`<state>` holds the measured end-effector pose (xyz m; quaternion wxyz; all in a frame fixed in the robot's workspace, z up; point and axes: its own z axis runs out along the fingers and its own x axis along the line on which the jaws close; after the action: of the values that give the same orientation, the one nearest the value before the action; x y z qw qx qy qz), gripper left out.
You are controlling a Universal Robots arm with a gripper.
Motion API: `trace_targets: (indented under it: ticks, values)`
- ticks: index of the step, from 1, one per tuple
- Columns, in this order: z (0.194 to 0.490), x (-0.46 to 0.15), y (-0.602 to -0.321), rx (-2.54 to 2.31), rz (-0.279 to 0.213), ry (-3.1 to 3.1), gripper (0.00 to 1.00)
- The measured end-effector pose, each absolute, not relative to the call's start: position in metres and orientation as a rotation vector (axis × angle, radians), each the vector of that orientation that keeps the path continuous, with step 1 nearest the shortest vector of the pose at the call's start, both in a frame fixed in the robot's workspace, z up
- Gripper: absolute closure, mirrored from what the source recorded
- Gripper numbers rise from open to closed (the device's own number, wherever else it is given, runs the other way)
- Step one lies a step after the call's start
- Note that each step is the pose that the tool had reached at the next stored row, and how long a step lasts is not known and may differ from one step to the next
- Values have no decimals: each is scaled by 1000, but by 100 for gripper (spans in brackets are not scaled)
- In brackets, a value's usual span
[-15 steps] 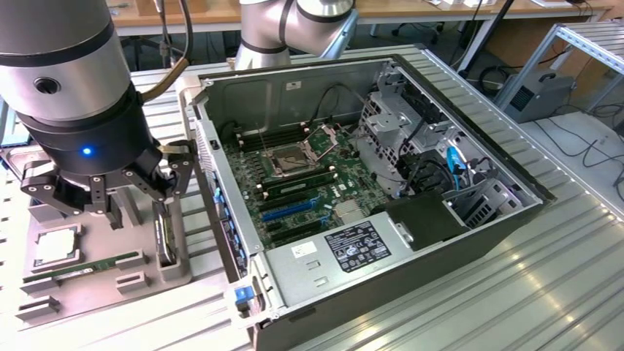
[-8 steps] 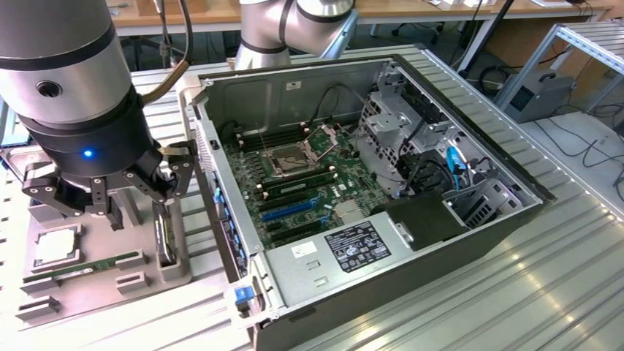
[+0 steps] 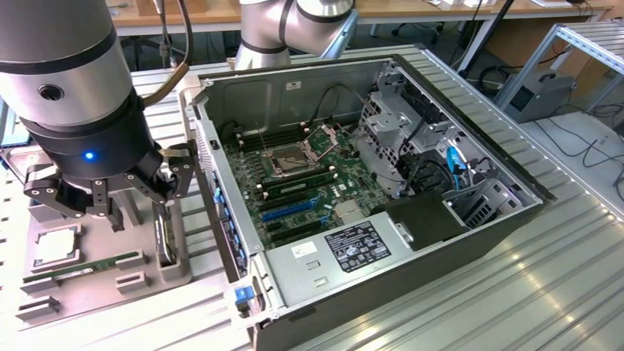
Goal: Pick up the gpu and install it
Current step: 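Pick up the gpu and move the gpu toward the slot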
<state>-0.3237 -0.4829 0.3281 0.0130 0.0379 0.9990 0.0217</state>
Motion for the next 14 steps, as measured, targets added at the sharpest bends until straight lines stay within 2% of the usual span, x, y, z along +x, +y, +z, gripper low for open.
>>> trace_targets:
  ticks: [14]
  values:
    - [323,-324,-483,118,68,3112,46]
